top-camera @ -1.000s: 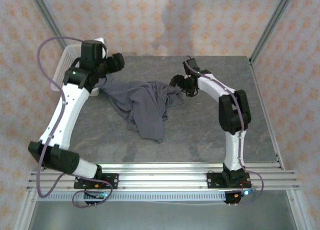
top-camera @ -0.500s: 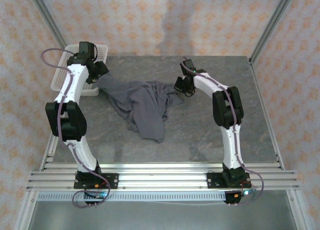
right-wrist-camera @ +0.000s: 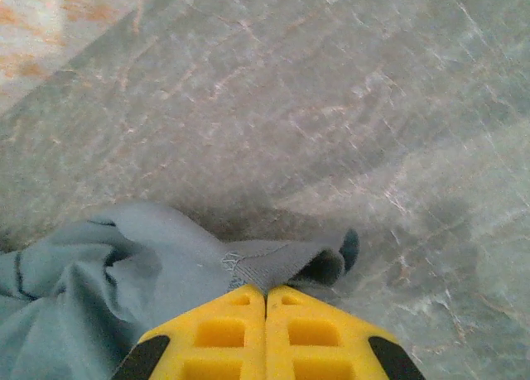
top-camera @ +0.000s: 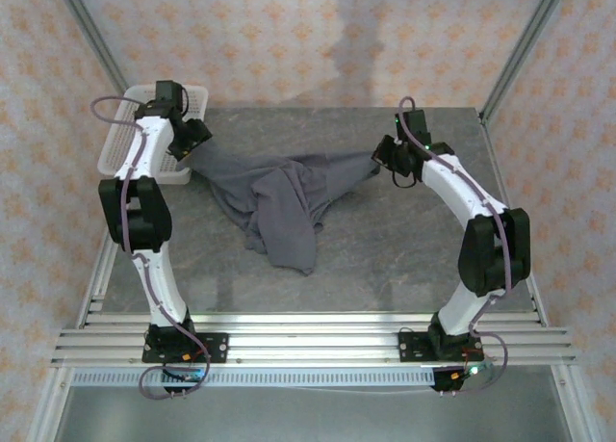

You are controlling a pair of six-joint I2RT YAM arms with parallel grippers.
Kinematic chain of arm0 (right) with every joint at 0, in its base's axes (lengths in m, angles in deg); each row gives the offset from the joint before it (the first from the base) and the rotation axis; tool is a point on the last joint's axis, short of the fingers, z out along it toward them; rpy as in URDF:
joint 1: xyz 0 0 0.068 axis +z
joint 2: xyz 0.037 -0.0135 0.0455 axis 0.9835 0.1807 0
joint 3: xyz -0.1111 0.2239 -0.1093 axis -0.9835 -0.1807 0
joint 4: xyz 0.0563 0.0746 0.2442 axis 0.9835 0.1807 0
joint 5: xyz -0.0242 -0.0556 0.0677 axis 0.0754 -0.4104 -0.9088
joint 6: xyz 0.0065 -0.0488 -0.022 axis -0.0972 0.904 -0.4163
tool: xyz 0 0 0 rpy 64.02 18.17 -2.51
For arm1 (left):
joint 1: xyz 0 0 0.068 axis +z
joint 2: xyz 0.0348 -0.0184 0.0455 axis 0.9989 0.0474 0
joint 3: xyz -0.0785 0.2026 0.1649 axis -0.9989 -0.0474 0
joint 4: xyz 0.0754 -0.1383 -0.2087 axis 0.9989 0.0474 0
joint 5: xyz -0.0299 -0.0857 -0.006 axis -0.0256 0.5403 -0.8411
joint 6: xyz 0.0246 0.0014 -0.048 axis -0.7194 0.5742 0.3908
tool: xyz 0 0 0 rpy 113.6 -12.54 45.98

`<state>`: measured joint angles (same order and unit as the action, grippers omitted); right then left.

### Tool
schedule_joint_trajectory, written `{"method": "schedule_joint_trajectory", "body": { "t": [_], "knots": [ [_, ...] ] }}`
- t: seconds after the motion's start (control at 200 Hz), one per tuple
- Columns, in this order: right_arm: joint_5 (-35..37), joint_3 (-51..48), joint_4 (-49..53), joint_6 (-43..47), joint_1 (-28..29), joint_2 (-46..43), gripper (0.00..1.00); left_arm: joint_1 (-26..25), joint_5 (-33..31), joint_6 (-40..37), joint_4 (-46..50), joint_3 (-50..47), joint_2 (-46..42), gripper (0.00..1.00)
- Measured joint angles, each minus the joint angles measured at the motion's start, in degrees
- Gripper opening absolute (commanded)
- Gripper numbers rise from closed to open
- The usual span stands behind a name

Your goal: Fold the inside-out t-shirt

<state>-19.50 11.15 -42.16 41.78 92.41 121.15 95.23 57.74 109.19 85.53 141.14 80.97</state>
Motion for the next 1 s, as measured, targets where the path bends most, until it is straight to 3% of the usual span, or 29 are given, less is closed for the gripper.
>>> {"method": "schedule_joint_trajectory", "body": {
  "t": [0.08,0.185,0.27,0.635,0.76,0.866,0.996],
  "knots": [
    [1.0,-2.0,0.0,-0.9,-0.3,-0.1,0.00,-0.6,0.2,0.0,0.0,0.0,1.0,0.49],
    [1.3,-2.6,0.2,-1.6,-1.0,-0.1,0.00,-1.4,-0.5,0.0,0.0,0.2,1.4,0.14],
    [1.2,-2.4,0.2,-2.0,-1.1,-0.2,0.00,-1.6,-1.4,0.2,-0.1,0.4,1.9,0.00],
    [1.1,-0.6,0.2,-3.0,-1.1,-1.0,0.00,-1.6,-2.0,-0.9,1.0,5.3,1.9,0.00],
    [5.0,-0.6,0.6,-3.3,-1.2,-3.7,0.00,-3.3,-2.5,-1.1,1.7,5.6,-0.5,0.00],
    [9.7,-5.6,-1.8,-4.9,-3.8,-11.4,0.00,-7.1,-3.9,-1.9,1.4,3.2,-5.4,0.00],
    [15.6,-11.5,-3.6,-7.4,-11.4,-23.0,0.00,-11.9,-3.9,-3.5,-0.1,-3.0,-13.2,0.15]
  ]
}}
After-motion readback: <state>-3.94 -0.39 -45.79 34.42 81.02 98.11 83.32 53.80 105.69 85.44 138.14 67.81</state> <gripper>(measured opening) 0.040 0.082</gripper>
